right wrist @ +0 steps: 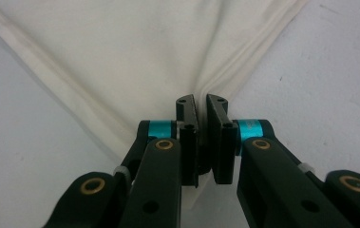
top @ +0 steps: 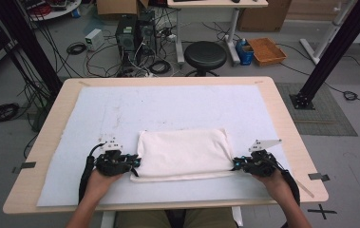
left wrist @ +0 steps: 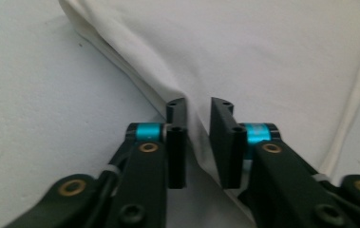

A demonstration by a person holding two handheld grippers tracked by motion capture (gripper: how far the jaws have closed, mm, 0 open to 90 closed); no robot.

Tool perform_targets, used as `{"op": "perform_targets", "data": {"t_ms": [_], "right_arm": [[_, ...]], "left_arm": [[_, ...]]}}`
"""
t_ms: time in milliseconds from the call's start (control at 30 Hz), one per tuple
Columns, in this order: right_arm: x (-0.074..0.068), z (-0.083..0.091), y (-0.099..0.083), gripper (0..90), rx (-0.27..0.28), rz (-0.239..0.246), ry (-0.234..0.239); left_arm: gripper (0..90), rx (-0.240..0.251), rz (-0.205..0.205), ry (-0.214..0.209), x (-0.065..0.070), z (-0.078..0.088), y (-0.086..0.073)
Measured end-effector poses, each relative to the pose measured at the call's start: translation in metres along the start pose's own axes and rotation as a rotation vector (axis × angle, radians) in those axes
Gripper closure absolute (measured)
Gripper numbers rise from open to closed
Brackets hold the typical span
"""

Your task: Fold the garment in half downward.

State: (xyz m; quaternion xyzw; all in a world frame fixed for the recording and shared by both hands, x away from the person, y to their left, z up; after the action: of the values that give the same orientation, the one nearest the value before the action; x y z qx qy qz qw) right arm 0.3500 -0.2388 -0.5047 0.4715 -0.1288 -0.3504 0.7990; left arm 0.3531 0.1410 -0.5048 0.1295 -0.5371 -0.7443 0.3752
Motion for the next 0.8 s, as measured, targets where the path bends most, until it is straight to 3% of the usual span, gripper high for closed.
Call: {"op": "perform_targets", "data": {"t_ms": [67,133,200,267,367,400,433,567,700,800], "right_arm": [[0.000,0.003,0.005,82.9,0.029,0.004,0.000],[0.001,0.006,0.010,82.0,0.059,0.000,-0.002],[0.001,0.006,0.010,82.5,0.062,0.014,-0.001],[0.001,0.004,0.006,82.1,0.045,0.010,0.004],[0.000,0.002,0.003,77.6,0.038,0.005,0.014],[0.000,0.002,0.003,79.6,0.042,0.016,0.017],[-0.001,0.003,0.004,82.0,0.038,0.022,0.022],[-0.002,0.006,0.007,83.7,0.055,0.040,0.027],[-0.003,0.013,0.011,83.9,0.081,0.041,0.039],[-0.004,0.021,0.014,84.5,0.098,0.029,0.062]], "left_arm": [[77.4,0.028,0.000,0.006,0.001,0.002,0.005],[70.7,0.055,0.019,0.020,0.000,0.006,0.011],[65.2,0.049,0.035,0.027,-0.001,0.006,0.010],[52.0,0.019,0.082,0.032,-0.001,0.006,0.003],[51.5,0.012,0.074,0.027,0.004,0.008,-0.001],[53.9,0.019,0.058,0.021,0.005,0.010,0.000],[64.5,0.022,0.040,0.012,0.006,0.011,0.001],[87.0,0.050,0.004,0.000,0.010,0.016,0.005],[88.5,0.106,0.009,-0.045,0.017,0.023,0.014],[88.7,0.128,0.052,-0.095,0.022,0.030,0.014]]}}
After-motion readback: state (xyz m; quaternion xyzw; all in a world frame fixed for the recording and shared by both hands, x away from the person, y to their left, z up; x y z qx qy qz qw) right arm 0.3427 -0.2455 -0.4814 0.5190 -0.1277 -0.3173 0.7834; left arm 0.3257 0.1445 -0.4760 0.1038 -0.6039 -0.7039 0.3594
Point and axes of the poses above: each handheld gripper's, and its own axes: z roughly backward along the jaws, y roughly out of its top, x roughly to its right, the point moved 9 cm from there along -z, roughly forward along the jaws, and after that the axes turned 14 degrees about x, right-handed, at the moved point
